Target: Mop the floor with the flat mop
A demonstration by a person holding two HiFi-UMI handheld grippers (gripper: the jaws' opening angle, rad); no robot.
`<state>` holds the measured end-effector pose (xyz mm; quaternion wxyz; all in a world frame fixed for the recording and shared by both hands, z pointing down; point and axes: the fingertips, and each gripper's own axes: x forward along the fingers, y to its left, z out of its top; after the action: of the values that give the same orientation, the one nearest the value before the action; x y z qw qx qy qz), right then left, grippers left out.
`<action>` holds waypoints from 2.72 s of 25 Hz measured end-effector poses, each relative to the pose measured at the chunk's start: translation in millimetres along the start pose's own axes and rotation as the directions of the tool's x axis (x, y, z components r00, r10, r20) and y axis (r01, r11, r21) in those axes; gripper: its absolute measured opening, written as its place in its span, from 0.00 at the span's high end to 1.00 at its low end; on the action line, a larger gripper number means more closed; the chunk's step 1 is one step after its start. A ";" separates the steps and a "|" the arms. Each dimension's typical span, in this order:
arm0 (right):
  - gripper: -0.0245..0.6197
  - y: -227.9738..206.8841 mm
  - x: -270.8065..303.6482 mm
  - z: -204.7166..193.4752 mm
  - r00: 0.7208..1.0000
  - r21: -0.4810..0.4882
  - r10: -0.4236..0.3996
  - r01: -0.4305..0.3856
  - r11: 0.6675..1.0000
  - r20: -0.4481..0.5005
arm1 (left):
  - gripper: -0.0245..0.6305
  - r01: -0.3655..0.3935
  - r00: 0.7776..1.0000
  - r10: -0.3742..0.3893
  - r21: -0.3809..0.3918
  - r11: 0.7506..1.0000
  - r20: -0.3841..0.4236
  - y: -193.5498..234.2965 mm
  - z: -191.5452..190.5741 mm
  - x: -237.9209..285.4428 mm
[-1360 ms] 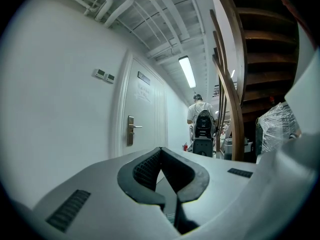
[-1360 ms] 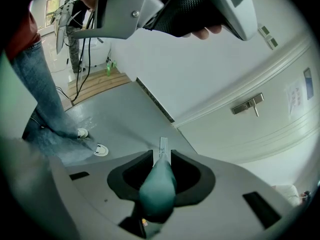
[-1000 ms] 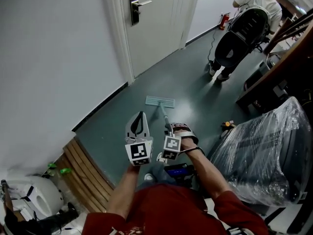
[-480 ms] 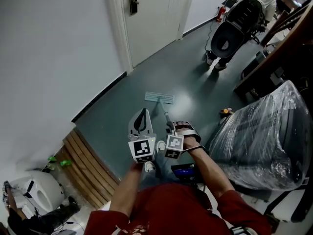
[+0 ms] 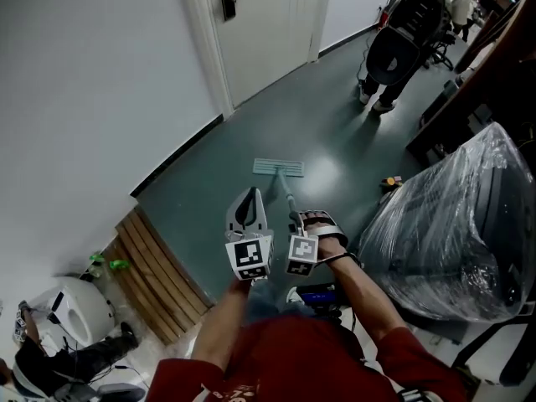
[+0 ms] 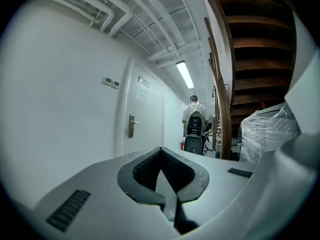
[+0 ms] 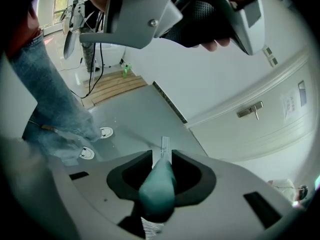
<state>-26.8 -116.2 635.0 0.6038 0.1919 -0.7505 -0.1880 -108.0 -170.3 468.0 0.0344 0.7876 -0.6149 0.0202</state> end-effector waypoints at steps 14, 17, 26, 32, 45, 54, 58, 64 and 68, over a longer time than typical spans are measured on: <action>0.76 62.5 -45.1 -47.0 0.999 -0.029 0.015 -0.014 0.999 0.038 | 0.94 -0.030 0.999 0.030 0.040 0.999 0.014 -74.5 1.1 -59.9; 0.76 74.5 -53.2 -53.4 0.999 -0.027 0.020 -0.019 0.999 0.039 | 0.94 -0.039 0.999 0.038 0.043 0.998 0.012 -83.3 0.5 -73.1; 0.76 115.2 -76.1 -59.3 0.999 -0.043 -0.001 0.003 0.999 0.040 | 0.94 -0.034 0.999 0.035 0.040 0.999 -0.015 -100.9 -13.8 -122.6; 0.76 150.7 -93.5 -52.9 1.000 -0.036 0.004 -0.003 0.999 0.019 | 0.94 -0.023 1.000 0.024 0.023 0.999 -0.014 -100.2 -21.7 -156.6; 0.76 234.2 -142.6 -21.5 1.000 -0.003 0.012 -0.012 1.000 0.009 | 0.94 0.008 1.000 -0.008 -0.003 1.000 0.001 -96.4 -38.2 -257.9; 0.76 277.6 -170.5 -31.2 1.000 -0.003 0.002 -0.003 1.000 -0.028 | 0.94 0.016 1.000 -0.016 0.000 1.000 -0.007 -113.2 -44.2 -304.9; 0.76 294.7 -181.4 -37.6 0.999 -0.002 0.011 -0.011 1.000 -0.030 | 0.94 0.037 0.999 -0.037 0.017 0.999 -0.008 -124.4 -47.8 -317.1; 0.76 307.8 -188.7 -45.8 1.000 -0.016 0.014 -0.014 1.000 -0.028 | 0.94 0.002 1.000 -0.002 0.016 1.000 -0.004 -131.4 -42.9 -333.0; 0.76 306.2 -196.7 -53.0 1.000 -0.003 0.021 -0.021 1.000 -0.016 | 0.94 -0.014 1.000 0.014 0.032 0.999 -0.005 -142.3 -38.6 -338.4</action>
<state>45.2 244.5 638.9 0.6120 0.1844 -0.7474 -0.1812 -51.8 194.4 477.3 0.0233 0.7838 -0.6198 0.0322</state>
